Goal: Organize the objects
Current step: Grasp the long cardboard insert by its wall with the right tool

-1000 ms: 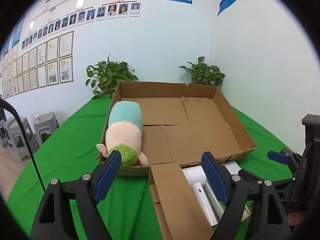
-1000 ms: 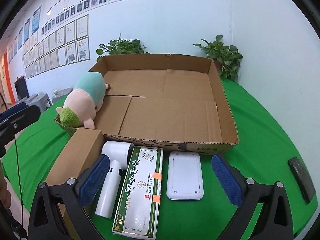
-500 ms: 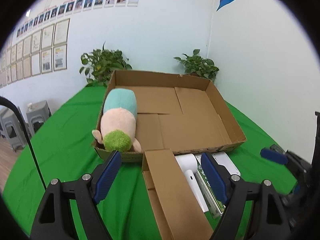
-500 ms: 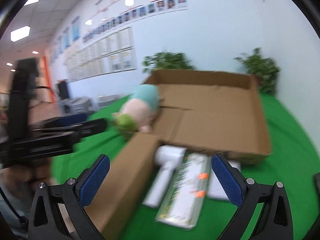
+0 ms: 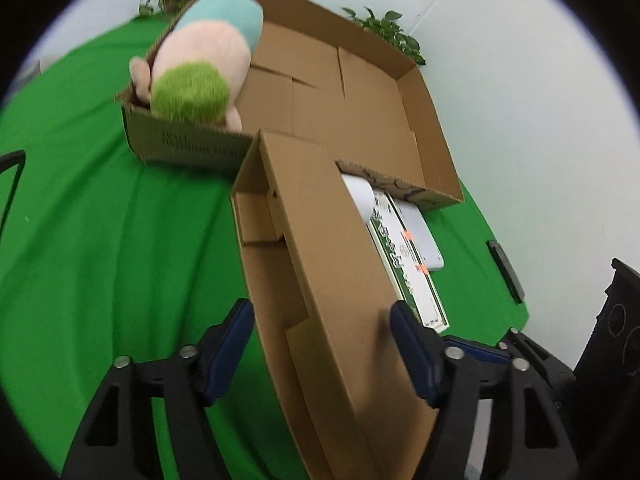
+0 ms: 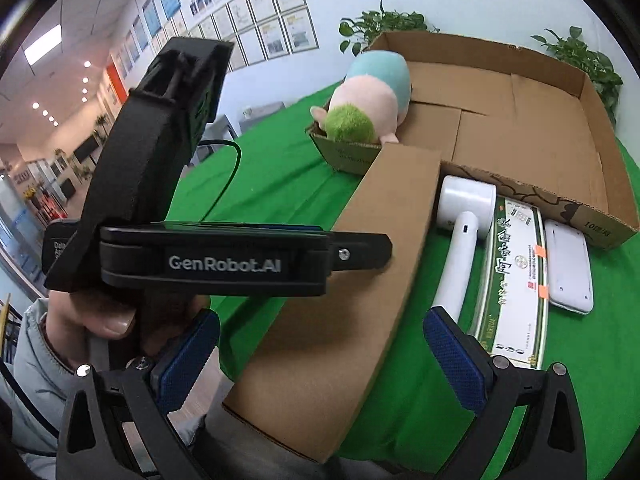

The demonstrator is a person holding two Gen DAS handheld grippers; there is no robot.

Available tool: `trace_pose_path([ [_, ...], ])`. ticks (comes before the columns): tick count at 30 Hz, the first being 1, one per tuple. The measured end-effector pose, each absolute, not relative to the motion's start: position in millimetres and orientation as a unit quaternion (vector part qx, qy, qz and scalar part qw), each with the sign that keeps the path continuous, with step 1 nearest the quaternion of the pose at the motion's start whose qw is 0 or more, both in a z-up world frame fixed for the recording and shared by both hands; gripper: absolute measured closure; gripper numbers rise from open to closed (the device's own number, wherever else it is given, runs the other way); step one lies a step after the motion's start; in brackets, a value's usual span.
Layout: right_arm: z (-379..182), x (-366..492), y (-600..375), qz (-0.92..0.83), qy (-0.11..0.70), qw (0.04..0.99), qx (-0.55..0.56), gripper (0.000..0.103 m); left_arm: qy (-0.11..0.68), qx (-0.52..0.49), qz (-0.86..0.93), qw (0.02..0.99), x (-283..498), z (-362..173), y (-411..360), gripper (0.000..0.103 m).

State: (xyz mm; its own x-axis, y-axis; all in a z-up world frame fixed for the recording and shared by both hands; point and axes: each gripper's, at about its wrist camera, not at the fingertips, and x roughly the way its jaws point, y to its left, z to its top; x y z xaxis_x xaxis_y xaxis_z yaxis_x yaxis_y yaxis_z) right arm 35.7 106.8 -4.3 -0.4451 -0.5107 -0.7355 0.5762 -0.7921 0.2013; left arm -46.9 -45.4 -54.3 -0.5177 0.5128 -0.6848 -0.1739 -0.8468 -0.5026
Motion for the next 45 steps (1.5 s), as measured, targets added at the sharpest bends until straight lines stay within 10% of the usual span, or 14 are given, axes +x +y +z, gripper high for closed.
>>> trace_pose_path([
  [7, -19.3, 45.6, 94.1, -0.851, 0.084, 0.293, 0.428, 0.021, -0.221, -0.445, 0.831, 0.252, -42.2, -54.8, -41.7, 0.055],
  [18, -30.1, 28.5, 140.2, -0.798, -0.108, 0.374, 0.460, 0.030, -0.231, -0.416, 0.835, 0.276, -30.9, -27.7, -37.8, 0.059],
  [32, 2.6, 35.4, 186.2, -0.873, -0.057, 0.271, 0.402, 0.004, -0.163, -0.395, 0.888, 0.169, -37.6, -19.6, -55.5, 0.039],
  [40, -20.7, 13.9, 162.6, -0.864, -0.012, 0.258, 0.432, 0.059, -0.149, -0.441, 0.871, 0.156, -56.7, -53.7, -46.6, 0.039],
  [45, -28.7, 24.3, 150.7, -0.855, -0.013, 0.283, 0.434, 0.065, -0.129, -0.452, 0.866, 0.172, -51.6, -52.7, -43.5, 0.042],
])
